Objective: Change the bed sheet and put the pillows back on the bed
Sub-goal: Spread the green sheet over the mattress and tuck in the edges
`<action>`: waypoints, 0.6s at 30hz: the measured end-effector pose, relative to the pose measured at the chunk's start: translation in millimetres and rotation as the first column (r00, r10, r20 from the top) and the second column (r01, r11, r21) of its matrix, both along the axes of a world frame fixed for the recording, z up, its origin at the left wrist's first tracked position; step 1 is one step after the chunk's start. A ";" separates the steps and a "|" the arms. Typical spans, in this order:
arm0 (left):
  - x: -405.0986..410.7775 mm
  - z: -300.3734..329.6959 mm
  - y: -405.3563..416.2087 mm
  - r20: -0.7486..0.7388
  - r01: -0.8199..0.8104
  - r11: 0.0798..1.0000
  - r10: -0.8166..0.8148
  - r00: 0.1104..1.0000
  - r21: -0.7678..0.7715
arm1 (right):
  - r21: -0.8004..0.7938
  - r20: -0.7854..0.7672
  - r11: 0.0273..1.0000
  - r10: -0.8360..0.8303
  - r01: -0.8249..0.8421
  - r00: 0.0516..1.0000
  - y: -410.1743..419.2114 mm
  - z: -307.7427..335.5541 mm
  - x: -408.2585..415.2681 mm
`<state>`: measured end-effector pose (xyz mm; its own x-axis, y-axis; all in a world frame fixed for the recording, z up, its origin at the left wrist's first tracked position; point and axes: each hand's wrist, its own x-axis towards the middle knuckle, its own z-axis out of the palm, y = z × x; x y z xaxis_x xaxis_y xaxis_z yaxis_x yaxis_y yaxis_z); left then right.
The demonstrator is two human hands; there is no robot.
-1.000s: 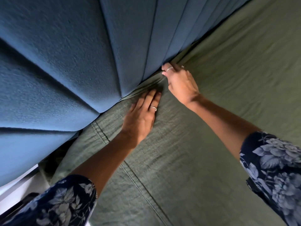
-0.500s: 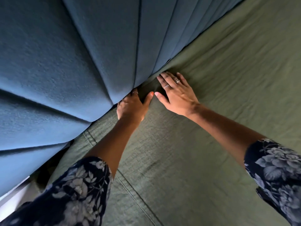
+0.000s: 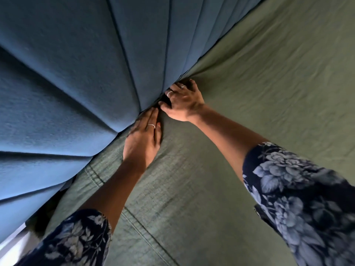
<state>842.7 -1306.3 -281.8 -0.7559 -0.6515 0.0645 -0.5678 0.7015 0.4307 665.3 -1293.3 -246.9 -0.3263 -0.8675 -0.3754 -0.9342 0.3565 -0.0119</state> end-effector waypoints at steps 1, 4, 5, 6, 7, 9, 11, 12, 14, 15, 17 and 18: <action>-3.6 3.7 -0.6 0.065 -0.028 1.000 0.027 0.998 0.013 | 0.036 0.055 0.999 -0.006 0.004 0.998 -1.7 2.7 -6.2; -13.4 12.9 -4.0 0.281 -0.148 0.987 0.124 0.952 0.066 | 0.149 0.217 0.986 -0.105 0.073 0.971 -12.4 7.3 -20.1; -14.3 13.6 -5.0 0.314 -0.171 0.983 0.141 0.939 0.070 | 0.157 0.234 0.980 -0.159 0.124 0.959 -17.5 5.5 -21.4; -14.8 14.8 -4.3 0.329 -0.175 0.982 0.145 0.933 0.063 | 0.149 0.231 0.971 -0.216 0.185 0.949 -22.0 3.5 -20.5; -15.0 15.4 -3.4 0.333 -0.171 0.984 0.143 0.932 0.058 | 0.146 0.213 0.960 -0.266 0.239 0.940 -25.7 2.5 -16.9; -13.4 14.7 -1.8 0.318 -0.153 0.987 0.132 0.939 0.041 | 0.172 0.123 0.965 -0.221 0.199 0.967 -27.8 0.8 -4.2; -10.1 15.5 0.2 0.289 -0.142 0.989 0.127 0.949 0.034 | 0.130 0.095 0.986 -0.119 0.106 0.988 -20.5 -1.9 2.7; -9.0 14.7 1.1 0.262 -0.149 0.988 0.134 0.956 0.040 | 0.047 0.134 0.996 -0.080 0.075 0.988 -12.0 -2.4 0.3; -5.2 12.9 4.2 0.211 -0.152 0.987 0.137 0.968 0.058 | -0.241 0.253 0.969 0.015 0.048 0.967 13.6 2.8 -10.5; -3.9 12.0 4.7 0.181 -0.144 0.988 0.131 0.975 0.063 | -0.382 0.282 0.921 0.038 0.076 0.959 26.8 6.3 -19.9; -1.5 10.6 5.0 0.111 -0.122 0.991 0.116 0.987 0.052 | -0.531 0.312 0.818 -0.053 0.220 0.949 47.2 17.8 -44.2; -0.9 9.7 5.1 0.087 -0.091 0.995 0.089 0.992 0.026 | -0.524 0.287 0.805 -0.141 0.278 0.947 53.5 22.5 -57.2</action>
